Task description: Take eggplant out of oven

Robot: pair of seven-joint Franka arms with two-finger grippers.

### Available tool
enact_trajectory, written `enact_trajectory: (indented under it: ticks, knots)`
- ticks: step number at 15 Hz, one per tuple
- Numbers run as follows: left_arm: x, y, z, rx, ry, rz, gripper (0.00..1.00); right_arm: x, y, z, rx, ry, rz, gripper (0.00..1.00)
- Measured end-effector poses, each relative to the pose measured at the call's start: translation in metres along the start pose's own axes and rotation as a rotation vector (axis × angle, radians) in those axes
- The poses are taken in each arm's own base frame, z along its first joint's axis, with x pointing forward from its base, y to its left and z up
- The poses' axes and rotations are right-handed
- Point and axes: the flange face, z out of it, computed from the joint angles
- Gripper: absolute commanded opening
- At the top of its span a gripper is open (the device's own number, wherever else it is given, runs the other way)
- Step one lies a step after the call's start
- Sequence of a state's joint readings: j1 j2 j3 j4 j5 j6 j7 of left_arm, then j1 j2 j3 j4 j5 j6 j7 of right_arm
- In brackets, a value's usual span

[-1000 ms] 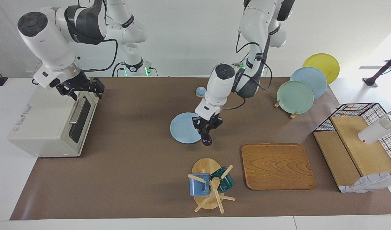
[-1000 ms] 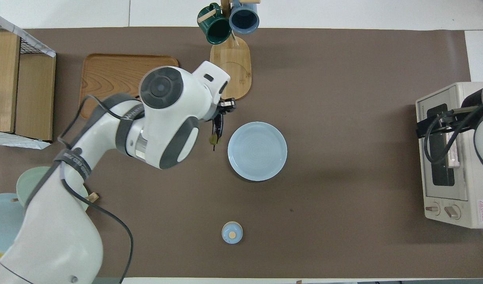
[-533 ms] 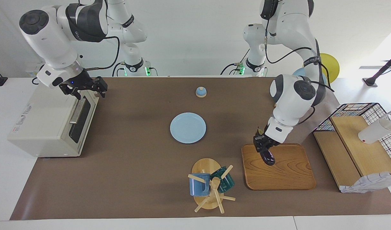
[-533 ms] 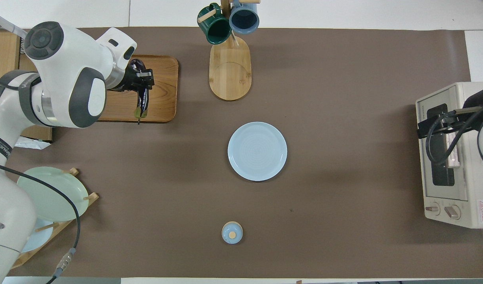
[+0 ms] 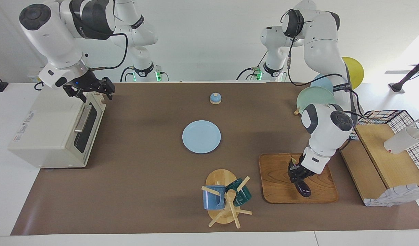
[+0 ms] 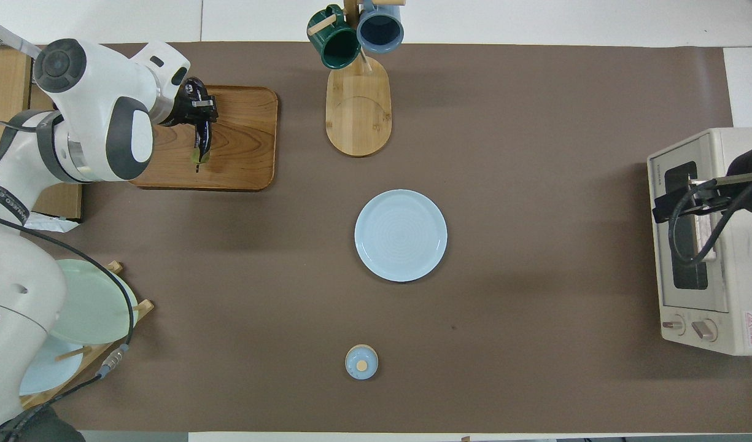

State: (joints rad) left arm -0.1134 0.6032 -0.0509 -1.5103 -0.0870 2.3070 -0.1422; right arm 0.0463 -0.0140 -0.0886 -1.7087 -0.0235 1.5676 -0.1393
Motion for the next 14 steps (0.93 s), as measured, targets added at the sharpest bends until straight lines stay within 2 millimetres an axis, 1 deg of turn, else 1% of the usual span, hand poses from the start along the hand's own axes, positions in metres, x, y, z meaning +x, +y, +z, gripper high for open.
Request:
enact_trajectory:
  ticks: [1,2,3,7,10,11,12,13,14]
  knots:
    - [0.0,-0.002,0.001,0.001,0.003,0.011,0.0,0.0,0.001,0.0,0.0,-0.001,0.001,1.0]
    - [0.0,-0.003,0.002,0.001,0.006,0.017,0.52,0.0,0.001,0.0,0.0,-0.001,0.002,1.0]
    - [0.0,-0.003,0.003,0.001,0.007,0.022,1.0,0.0,0.001,0.001,0.0,-0.001,0.002,1.0]
    - [0.002,-0.003,0.0,0.0,0.013,0.025,1.0,0.0,-0.002,0.002,0.0,-0.003,-0.004,1.0]
    - [0.006,-0.002,-0.01,-0.001,0.013,0.026,1.0,0.0,-0.001,0.002,0.001,-0.004,-0.002,1.0]
    - [0.007,0.0,-0.021,-0.001,0.008,0.027,1.0,0.0,-0.001,0.002,0.001,-0.004,-0.001,1.0]
    - [0.006,0.001,-0.037,0.0,-0.007,0.028,1.0,0.0,-0.001,0.002,0.001,-0.004,-0.001,1.0]
    - [0.003,0.001,-0.06,0.003,-0.029,0.028,1.0,0.0,-0.001,0.002,0.001,-0.004,-0.001,1.0]
    - [-0.001,-0.002,-0.088,0.007,-0.052,0.026,1.0,0.0,-0.001,0.002,0.001,-0.004,-0.001,1.0]
